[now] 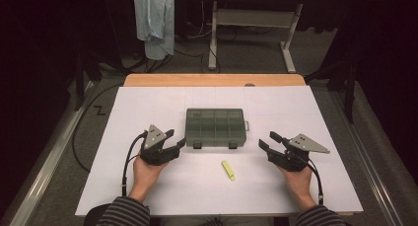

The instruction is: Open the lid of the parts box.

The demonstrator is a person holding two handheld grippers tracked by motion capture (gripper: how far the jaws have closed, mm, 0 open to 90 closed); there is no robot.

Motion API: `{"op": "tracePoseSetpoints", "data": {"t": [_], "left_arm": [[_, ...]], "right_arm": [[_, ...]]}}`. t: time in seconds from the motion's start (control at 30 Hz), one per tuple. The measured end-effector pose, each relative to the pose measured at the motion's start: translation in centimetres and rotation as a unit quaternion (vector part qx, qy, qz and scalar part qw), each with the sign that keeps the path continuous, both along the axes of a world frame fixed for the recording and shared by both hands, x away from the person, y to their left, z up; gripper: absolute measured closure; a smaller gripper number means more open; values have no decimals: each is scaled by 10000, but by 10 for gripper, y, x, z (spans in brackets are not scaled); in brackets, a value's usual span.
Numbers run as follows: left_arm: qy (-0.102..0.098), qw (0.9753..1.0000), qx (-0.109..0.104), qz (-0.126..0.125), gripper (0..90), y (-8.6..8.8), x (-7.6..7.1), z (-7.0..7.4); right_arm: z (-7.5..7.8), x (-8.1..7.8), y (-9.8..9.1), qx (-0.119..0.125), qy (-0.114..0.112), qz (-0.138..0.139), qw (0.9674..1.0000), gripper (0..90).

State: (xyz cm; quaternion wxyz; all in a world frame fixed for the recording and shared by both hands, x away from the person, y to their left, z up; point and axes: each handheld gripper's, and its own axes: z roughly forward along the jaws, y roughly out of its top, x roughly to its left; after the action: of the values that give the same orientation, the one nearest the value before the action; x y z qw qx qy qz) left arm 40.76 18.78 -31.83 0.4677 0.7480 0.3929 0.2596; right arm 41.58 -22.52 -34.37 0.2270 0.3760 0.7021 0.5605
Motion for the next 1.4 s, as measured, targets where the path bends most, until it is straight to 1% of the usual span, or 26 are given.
{"op": "tracePoseSetpoints", "data": {"t": [0.2,0.27,0.3,0.37,0.43,0.5,0.57,0.63,0.67,0.73,0.77,0.83,0.87,0.9,0.93,0.97,1.0,1.03,1.07,1.1,1.13,1.2,1.23,1.27,1.3,1.4], "left_arm": [[0,10000,-21,-28,444,-3,4,0],[12,10000,-69,-36,440,-4,5,0],[15,9999,-113,-35,433,-5,6,-1],[5,9999,-106,-24,433,-5,7,0],[29,9999,-153,-39,433,-6,8,-1],[46,9999,-140,-60,434,-7,9,-1],[57,9999,-99,-87,434,-8,10,0],[33,10000,-74,-55,428,-10,10,0],[58,10000,-30,-68,428,-10,10,1],[73,10000,-10,-65,426,-10,10,1],[89,9999,21,-60,426,-11,10,1],[153,9998,88,-29,423,-11,9,3],[228,9996,153,31,425,-11,9,5],[228,9996,153,31,434,-11,9,5],[277,9994,187,32,434,-11,9,6],[355,9992,209,8,440,-11,9,7],[427,9988,250,-5,440,-11,10,8],[456,9985,315,8,441,-11,10,8],[549,9977,394,49,451,-11,11,7],[549,9977,394,49,455,-11,11,7],[599,9973,416,51,455,-10,12,7],[719,9965,420,41,470,-8,14,7],[719,9965,420,41,475,-8,14,7],[765,9958,498,70,475,-7,14,7],[818,9953,516,68,479,-7,14,6],[886,9939,660,50,487,-7,15,9]], "right_arm": [[-1,5,8,-14,24,71,10000,452],[-1,6,9,-12,23,67,10000,452],[-2,8,11,-15,61,80,9999,455],[-3,10,14,-61,104,110,9999,457],[-3,10,16,-72,117,128,9998,457],[-4,13,20,-103,180,168,9996,457],[-4,13,21,-116,195,176,9996,457],[-1,14,23,-220,212,174,9994,491],[0,14,23,-275,205,156,9993,500],[3,14,23,-328,269,156,9990,520],[3,14,23,-328,269,156,9990,520],[6,14,24,-342,345,161,9987,535],[8,14,24,-431,494,182,9977,544],[8,14,24,-431,494,182,9977,544],[8,15,25,-476,595,199,9969,549],[9,16,25,-496,744,271,9956,550],[9,18,24,-445,888,357,9944,558],[10,19,23,-430,934,411,9938,572],[12,20,21,-509,997,427,9928,587],[13,20,20,-536,1026,422,9924,594],[13,20,20,-536,1026,422,9924,594],[16,23,18,-650,1149,430,9903,624],[17,24,18,-668,1205,439,9895,633],[17,24,18,-668,1205,439,9895,633],[17,25,18,-711,1232,477,9887,642],[19,28,19,-865,1363,528,9855,665]]}}
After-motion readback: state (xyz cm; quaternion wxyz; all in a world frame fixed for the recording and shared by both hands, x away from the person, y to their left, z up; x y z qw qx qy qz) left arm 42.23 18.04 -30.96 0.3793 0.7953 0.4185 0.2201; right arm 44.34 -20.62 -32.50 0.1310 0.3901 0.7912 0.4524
